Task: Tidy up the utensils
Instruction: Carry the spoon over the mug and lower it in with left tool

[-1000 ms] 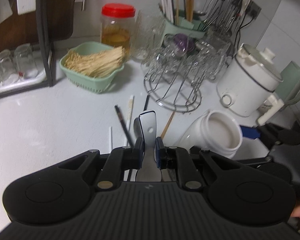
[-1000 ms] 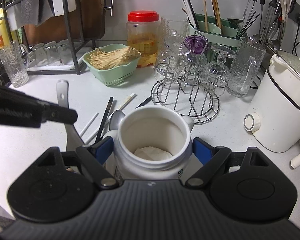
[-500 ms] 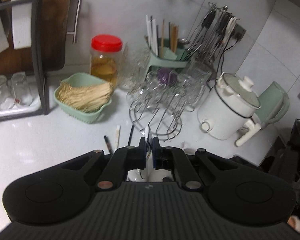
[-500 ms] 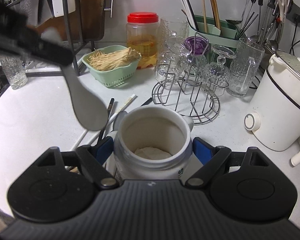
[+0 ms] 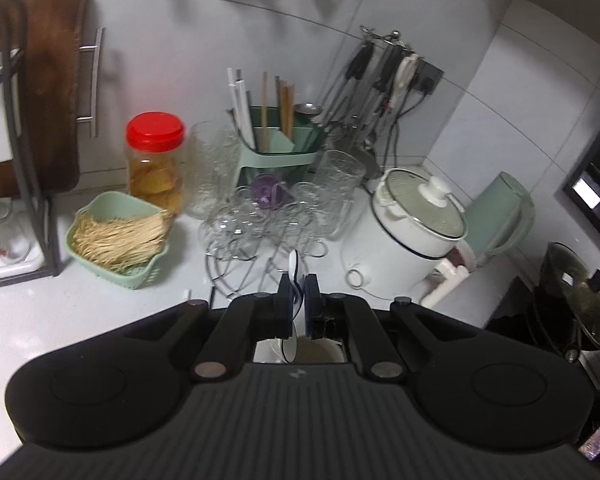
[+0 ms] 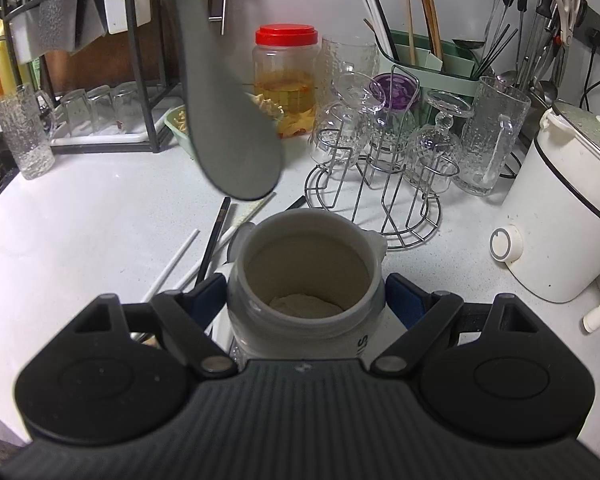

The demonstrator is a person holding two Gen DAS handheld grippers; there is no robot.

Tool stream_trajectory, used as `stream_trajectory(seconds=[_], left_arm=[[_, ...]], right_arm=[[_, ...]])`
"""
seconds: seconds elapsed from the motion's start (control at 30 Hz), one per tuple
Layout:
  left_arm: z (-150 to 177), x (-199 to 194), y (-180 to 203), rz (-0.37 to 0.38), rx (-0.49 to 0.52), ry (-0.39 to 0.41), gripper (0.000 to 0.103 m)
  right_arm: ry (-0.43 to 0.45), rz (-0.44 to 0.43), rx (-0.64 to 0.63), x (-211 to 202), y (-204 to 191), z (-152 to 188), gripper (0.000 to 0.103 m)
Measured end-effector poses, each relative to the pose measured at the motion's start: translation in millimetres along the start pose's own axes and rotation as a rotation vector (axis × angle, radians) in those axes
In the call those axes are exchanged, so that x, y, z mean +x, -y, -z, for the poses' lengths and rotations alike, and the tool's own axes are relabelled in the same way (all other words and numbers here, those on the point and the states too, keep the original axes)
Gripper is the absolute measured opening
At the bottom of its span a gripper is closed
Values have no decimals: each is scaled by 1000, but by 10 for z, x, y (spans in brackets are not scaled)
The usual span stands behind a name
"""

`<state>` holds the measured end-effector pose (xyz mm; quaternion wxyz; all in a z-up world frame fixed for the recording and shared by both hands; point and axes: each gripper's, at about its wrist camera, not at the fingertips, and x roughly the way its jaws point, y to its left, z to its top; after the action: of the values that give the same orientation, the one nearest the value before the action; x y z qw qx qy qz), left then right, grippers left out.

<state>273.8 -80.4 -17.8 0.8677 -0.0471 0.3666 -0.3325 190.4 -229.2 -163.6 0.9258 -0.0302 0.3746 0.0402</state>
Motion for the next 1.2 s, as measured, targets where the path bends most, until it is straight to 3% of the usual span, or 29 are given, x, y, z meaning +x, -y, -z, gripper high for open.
stream_trajectory(seconds=[0.33,0.43,0.5,0.63,0.93,1.07,1.2], left_arm=[[105,499,94,-8,26,-129,6],[157,630,99,-18,35,-161,6],[185,707,96,-29,37,-175,6],[231,859,95,-32,31,-202,6],[312,1137,154,-55,43,-271,6],[345,1225,126,-60,27,-308,6],[337,1288,70,-43,-13,-343,6]], right_arm=[[14,-50,-46,4,61,8,89],[25,-70,-73,8,68,2,99],[27,-95,-94,9,76,7,99],[11,-86,-116,19,126,21,99],[-21,-157,-94,54,245,69,98],[-13,-182,-109,52,241,75,88],[-15,-194,-115,61,233,68,90]])
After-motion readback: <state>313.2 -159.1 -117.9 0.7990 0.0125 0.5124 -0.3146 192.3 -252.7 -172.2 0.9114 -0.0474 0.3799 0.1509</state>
